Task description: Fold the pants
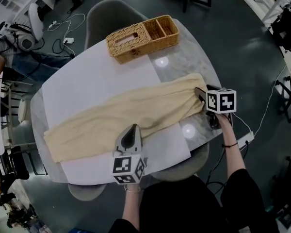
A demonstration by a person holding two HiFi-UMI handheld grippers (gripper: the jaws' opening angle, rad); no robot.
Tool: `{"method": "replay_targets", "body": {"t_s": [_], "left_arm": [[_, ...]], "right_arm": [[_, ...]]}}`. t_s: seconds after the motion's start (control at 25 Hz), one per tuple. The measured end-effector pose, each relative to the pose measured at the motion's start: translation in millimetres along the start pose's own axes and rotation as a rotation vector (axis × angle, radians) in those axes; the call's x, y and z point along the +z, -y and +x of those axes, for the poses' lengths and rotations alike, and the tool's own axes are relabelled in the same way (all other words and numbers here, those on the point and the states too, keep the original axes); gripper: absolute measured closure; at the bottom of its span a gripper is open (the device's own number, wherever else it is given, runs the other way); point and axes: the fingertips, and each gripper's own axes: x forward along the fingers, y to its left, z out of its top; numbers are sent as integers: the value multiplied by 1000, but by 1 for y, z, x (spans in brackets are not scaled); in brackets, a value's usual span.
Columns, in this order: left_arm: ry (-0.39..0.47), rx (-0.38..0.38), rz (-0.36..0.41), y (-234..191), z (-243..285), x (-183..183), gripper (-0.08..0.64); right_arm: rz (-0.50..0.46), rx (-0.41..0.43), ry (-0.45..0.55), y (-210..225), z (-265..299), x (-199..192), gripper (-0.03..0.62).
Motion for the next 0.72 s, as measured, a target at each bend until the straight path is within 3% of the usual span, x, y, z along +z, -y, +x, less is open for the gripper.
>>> {"method": "replay_targets", "body": {"t_s": [0.2,0.4,0.72], "left_arm": [[9,20,-14,6,-3,-1,546],[16,36,-23,4,-9,-1,546],[29,61,-32,-7,-19,2,546]], "right_arm": [[-63,-11,-57,6,-1,-6,384],[-100,-16,-81,2,-2,-9,450],[-81,-2,-105,-7,2,-7,499]]}}
